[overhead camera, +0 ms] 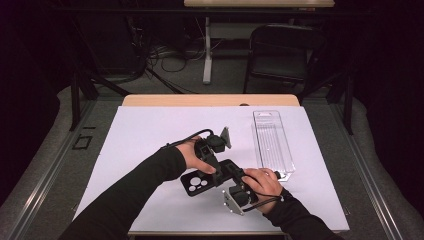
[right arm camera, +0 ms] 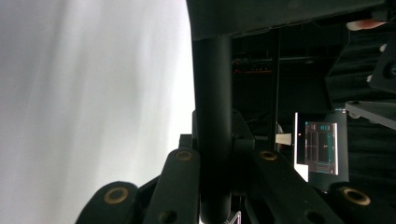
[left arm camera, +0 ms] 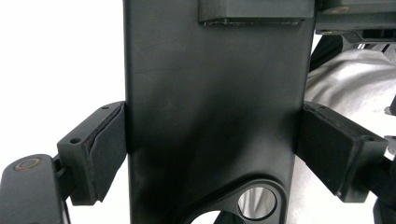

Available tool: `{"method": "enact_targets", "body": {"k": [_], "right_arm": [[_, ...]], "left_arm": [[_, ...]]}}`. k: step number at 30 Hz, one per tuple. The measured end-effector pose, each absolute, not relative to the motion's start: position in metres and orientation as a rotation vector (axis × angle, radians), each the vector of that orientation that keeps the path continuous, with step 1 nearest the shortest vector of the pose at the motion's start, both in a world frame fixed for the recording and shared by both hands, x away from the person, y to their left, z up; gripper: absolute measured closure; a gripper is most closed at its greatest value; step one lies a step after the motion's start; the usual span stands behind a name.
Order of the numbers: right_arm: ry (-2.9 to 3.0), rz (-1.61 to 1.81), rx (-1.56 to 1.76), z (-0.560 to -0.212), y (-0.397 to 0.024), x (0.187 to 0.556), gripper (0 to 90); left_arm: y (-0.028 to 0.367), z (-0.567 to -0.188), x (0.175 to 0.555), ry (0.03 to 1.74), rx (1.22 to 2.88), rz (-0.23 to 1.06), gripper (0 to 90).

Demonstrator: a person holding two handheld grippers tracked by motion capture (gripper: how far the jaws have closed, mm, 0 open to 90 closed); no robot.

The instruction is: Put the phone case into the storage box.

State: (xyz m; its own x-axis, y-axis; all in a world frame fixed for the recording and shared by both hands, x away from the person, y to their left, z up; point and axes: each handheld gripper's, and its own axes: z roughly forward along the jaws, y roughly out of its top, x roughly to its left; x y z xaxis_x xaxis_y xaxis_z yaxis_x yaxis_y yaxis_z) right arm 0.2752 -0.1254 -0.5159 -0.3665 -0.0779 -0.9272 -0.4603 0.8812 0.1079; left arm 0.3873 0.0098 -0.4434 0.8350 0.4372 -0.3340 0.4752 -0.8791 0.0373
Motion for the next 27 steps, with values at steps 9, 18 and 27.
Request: {"method": "enact_targets", "body": {"k": [9, 18, 27], "right_arm": [[1.932, 0.420, -0.386, -0.514, -0.126, 0.275, 86.4], [1.943, 0.433, -0.375, -0.514, -0.126, 0.276, 86.4], [1.969, 0.425, -0.360, -0.514, -0.128, 0.278, 86.3]], "left_arm": [[0.008, -0.443, 0.385, 0.706, 2.903, -0.440, 12.4], [0.009, -0.441, 0.384, 0.710, 2.899, -0.414, 11.5], [0.015, -0.433, 0.384, 0.704, 2.873, -0.373, 11.5]]}}
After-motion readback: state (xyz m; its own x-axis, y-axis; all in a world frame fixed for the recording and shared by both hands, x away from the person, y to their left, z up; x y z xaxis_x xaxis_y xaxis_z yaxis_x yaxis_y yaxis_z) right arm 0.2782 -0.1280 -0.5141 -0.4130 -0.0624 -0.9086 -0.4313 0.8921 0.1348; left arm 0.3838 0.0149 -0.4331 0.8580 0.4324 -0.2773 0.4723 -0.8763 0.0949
